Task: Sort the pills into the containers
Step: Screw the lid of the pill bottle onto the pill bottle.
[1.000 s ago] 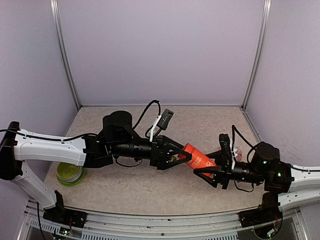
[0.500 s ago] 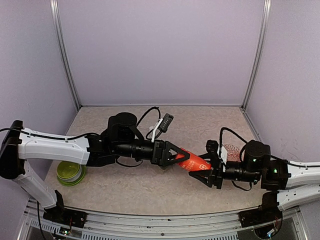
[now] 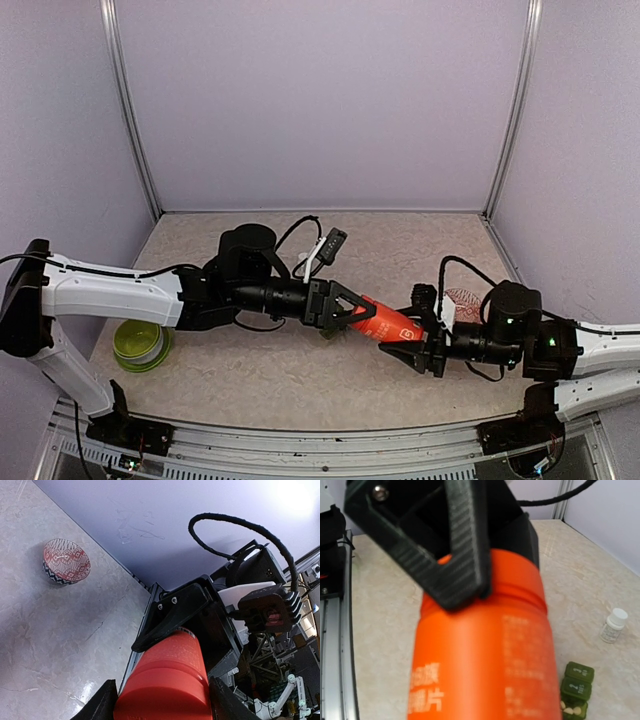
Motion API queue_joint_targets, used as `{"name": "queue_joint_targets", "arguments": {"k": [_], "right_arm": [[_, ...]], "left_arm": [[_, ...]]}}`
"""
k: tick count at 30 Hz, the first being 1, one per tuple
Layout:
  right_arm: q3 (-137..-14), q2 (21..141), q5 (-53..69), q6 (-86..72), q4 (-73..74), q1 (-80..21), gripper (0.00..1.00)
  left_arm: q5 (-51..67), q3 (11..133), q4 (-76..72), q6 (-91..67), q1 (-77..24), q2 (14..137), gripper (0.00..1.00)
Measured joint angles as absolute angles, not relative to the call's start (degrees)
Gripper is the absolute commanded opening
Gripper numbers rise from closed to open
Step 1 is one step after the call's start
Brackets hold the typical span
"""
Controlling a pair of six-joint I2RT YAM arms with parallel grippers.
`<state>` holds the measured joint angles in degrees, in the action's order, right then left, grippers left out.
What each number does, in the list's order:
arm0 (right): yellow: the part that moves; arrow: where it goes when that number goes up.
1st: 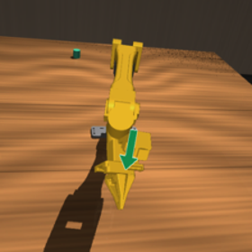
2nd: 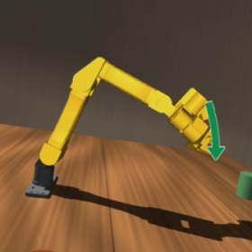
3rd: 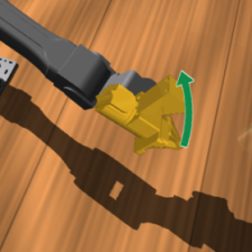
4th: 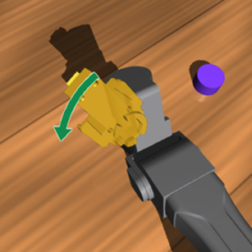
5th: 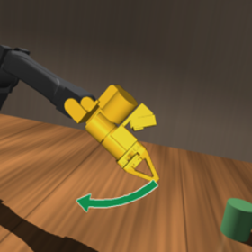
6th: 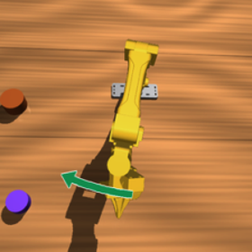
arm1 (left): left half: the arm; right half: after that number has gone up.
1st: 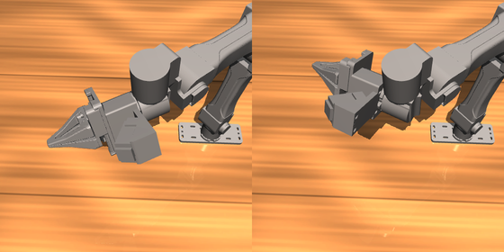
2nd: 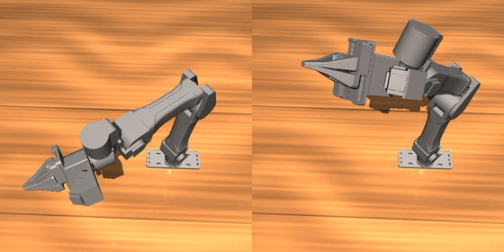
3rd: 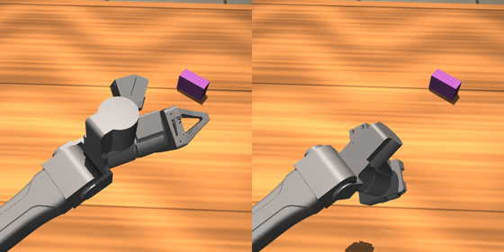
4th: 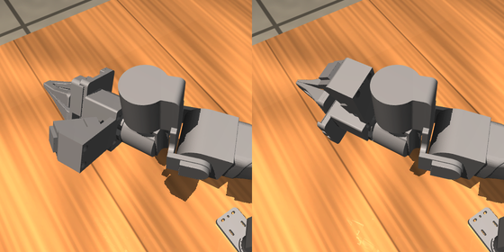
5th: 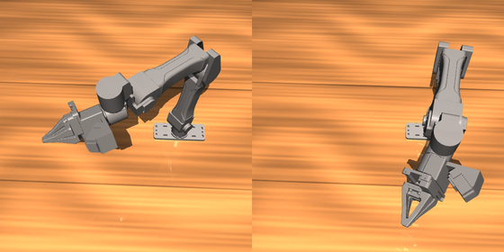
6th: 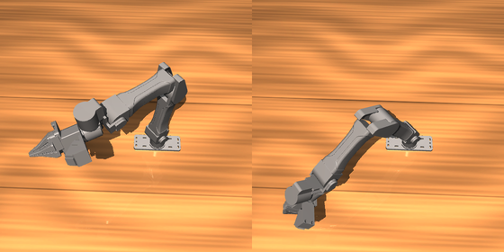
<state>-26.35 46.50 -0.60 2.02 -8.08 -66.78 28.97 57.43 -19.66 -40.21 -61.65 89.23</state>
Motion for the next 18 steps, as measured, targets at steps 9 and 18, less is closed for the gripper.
{"name": "queue_joint_targets", "arguments": {"k": [9,18], "right_arm": [[-23.42,44.58,0.73,-3.81,-13.72,-66.83,0.0],[-22.96,44.42,3.25,-15.29,-15.79,-66.83,0.0]], "left_arm": [[29.71,57.43,-22.24,-40.18,-61.8,89.27,0.54],[31.48,57.47,-23.46,-37.8,-61.82,89.27,0.54]]}}
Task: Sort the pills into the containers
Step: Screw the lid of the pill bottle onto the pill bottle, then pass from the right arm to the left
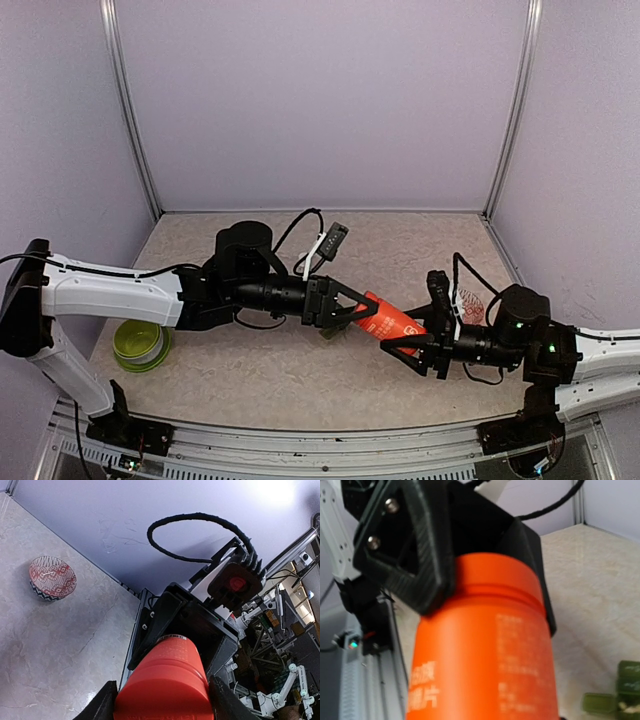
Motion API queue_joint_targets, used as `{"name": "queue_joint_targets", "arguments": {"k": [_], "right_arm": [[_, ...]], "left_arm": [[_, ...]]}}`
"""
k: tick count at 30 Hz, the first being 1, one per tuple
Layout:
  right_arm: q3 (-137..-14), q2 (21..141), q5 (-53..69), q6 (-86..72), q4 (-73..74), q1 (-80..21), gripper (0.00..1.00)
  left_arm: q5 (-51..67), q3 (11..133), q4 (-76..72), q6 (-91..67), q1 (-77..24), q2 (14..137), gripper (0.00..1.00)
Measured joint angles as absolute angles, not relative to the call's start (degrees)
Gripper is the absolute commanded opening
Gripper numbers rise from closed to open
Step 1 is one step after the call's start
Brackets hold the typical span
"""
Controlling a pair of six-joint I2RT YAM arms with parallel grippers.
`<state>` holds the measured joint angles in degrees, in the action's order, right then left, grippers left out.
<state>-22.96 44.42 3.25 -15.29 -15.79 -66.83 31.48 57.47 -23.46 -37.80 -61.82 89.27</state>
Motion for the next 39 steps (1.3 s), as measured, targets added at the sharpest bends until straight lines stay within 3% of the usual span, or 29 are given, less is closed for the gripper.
{"name": "queue_joint_targets", "arguments": {"k": [5,14,18,23,28,34,39], "right_arm": [[-22.52,45.78,5.04,-21.45,-17.65,-66.83,0.0],[-22.2,46.15,7.44,-22.92,-19.35,-66.92,0.0],[-21.93,43.81,5.54,-16.03,-17.72,-66.89,0.0],[-21.74,41.95,3.64,-9.65,-17.19,-66.89,0.0],[-21.74,42.3,2.72,-5.08,-16.6,-66.89,0.0],[-21.74,43.79,1.74,-2.17,-16.23,-66.89,0.0],[-21.74,44.1,1.37,-1.08,-15.66,-66.92,0.0]], "left_arm": [[32.18,57.49,-23.31,-35.42,-61.8,89.19,0.55],[33.74,56.71,-24.58,-30.3,-63.48,88.2,0.96],[34.04,54.76,-27.0,-32.86,-63.29,86.56,0.99],[34.02,54.33,-28.38,-36.75,-63.02,85.73,0.95],[33.39,54.33,-27.53,-39.07,-62.63,85.76,0.86],[32.58,54.37,-25.82,-40.38,-62.0,86.65,0.62],[31.88,54.37,-24.71,-40.56,-61.63,87.37,0.51]]}}
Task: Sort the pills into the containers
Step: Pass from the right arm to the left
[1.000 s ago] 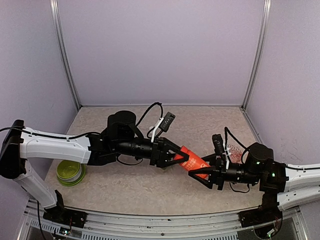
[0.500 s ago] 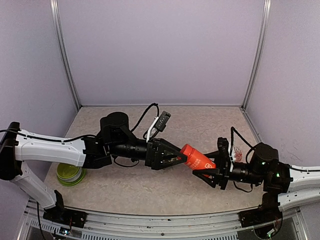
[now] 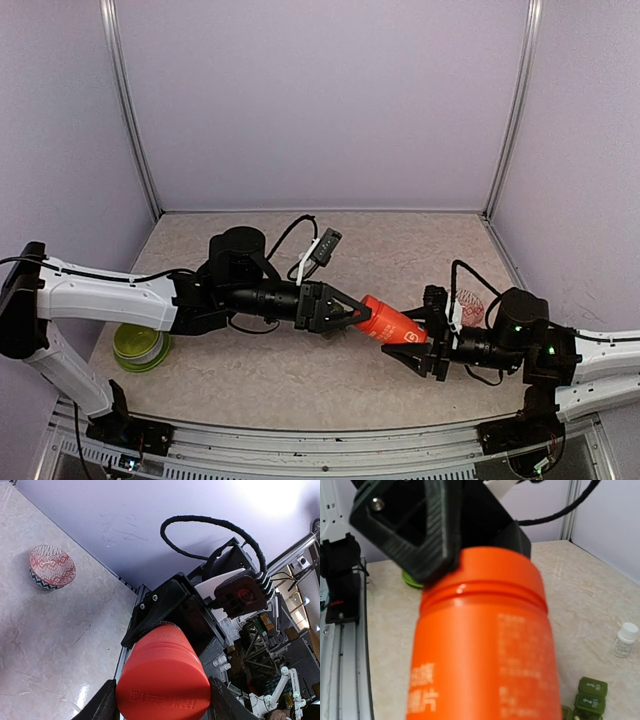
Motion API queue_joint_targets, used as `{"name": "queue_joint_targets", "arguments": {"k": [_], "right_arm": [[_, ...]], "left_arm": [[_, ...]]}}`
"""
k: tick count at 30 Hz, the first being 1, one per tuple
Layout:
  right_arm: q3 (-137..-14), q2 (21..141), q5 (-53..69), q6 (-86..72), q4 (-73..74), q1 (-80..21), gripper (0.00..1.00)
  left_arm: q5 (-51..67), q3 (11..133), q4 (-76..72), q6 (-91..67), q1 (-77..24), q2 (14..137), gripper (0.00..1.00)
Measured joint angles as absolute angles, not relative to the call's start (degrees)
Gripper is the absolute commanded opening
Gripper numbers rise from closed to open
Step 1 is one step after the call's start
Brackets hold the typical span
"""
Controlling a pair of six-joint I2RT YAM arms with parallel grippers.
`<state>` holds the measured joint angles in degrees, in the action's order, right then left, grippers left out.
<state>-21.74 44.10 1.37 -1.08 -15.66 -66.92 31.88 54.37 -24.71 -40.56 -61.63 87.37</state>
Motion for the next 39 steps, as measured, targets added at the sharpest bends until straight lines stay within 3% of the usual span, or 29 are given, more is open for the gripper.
{"name": "queue_joint_targets", "arguments": {"k": [10,23,27,30,34,39], "right_arm": [[-21.82,44.1,1.85,-3.99,-15.51,-66.92,0.0],[-21.67,44.4,10.15,-19.22,-16.25,-66.89,0.04],[-21.67,45.45,11.88,-21.47,-17.08,-66.89,0.1],[-21.67,45.98,12.32,-22.17,-17.89,-66.89,0.25],[-21.8,46.5,12.4,-22.26,-17.8,-66.89,0.65],[-22.65,46.61,10.07,-25.17,-16.43,-66.89,0.99]], "left_arm": [[32.12,54.81,-23.73,-37.65,-61.52,87.39,0.34],[38.22,54.81,-21.08,-28.47,-61.47,86.48,0.32],[39.05,54.78,-19.31,-25.41,-61.47,85.8,0.32],[38.98,54.57,-19.07,-24.82,-61.47,85.27,0.31],[38.79,53.43,-20.21,-25.52,-61.32,85.01,0.3],[38.61,52.31,-22.68,-25.58,-60.99,84.49,0.31]]}}
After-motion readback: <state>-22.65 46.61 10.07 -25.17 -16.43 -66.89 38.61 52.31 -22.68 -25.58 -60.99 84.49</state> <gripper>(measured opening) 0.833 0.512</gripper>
